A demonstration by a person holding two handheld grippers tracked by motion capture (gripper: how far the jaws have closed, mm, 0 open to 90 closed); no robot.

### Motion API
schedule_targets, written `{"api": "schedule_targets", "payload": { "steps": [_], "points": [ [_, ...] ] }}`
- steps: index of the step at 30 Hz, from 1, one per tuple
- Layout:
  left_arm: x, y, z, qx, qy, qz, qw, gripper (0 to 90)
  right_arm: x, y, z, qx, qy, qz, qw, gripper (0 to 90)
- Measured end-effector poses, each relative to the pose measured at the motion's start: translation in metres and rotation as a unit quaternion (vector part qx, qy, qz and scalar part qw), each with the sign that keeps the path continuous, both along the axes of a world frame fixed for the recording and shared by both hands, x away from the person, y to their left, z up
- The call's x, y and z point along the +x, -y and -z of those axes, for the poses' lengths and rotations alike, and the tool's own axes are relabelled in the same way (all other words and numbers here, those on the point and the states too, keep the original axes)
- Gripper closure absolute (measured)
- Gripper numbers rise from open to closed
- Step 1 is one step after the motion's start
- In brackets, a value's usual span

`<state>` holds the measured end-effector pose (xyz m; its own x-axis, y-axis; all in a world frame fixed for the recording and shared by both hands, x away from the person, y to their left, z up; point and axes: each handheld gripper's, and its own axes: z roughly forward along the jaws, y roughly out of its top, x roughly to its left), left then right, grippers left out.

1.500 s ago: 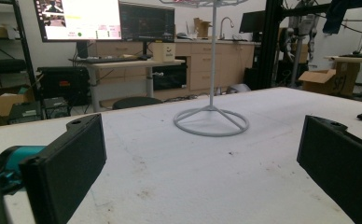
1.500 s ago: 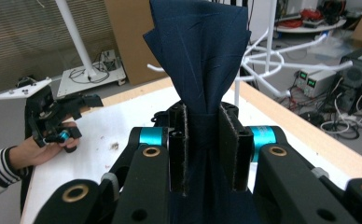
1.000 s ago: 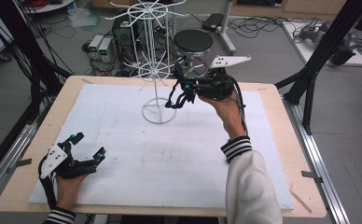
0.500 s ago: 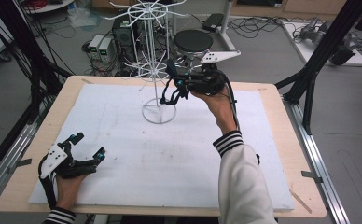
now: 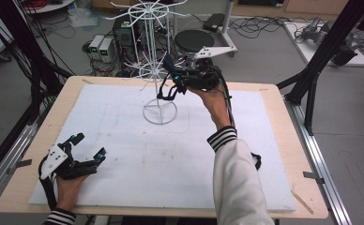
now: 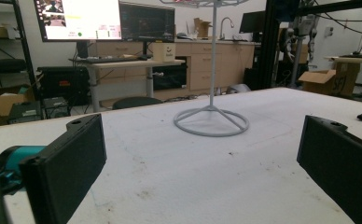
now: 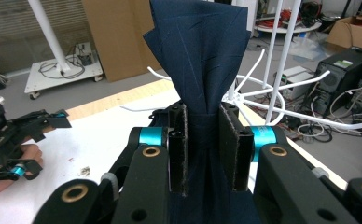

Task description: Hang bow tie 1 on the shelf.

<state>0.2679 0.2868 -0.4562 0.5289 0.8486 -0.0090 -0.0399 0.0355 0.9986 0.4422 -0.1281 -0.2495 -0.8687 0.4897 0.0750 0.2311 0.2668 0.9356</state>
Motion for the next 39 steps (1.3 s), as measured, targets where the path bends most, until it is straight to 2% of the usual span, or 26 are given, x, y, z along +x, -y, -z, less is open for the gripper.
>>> {"api": "schedule_targets", "payload": {
  "steps": [13,19,23,33,36,37,39],
  "points": [
    [0.0,0.0,0.0,0.002,0.0,0.001,1.0,1.7,0.01,-0.008,0.009,-0.007,-0.001,0.025,0.9997,75.1],
    [0.0,0.0,0.0,0.001,0.0,0.001,1.0,1.7,0.013,-0.01,0.01,-0.006,-0.002,0.03,0.9995,75.0],
    [-0.001,0.0,0.0,-0.006,0.004,0.002,1.0,1.7,0.017,-0.015,0.011,-0.016,-0.007,0.034,0.9993,74.7],
    [-0.001,-0.001,0.0,-0.008,0.003,0.003,1.0,1.7,0.022,-0.019,0.013,-0.013,-0.008,0.036,0.9992,73.5],
    [-0.001,-0.001,0.0,-0.009,0.003,0.002,1.0,1.7,0.022,-0.018,0.013,-0.013,-0.009,0.039,0.9991,68.9],
    [-0.001,-0.001,0.0,-0.008,0.003,0.003,1.0,1.7,0.022,-0.018,0.013,-0.016,-0.006,0.044,0.9989,62.6],
    [-0.001,-0.001,0.0,-0.008,0.003,0.002,1.0,1.7,0.022,-0.018,0.013,-0.015,-0.004,0.047,0.9988,55.9]
  ]
}}
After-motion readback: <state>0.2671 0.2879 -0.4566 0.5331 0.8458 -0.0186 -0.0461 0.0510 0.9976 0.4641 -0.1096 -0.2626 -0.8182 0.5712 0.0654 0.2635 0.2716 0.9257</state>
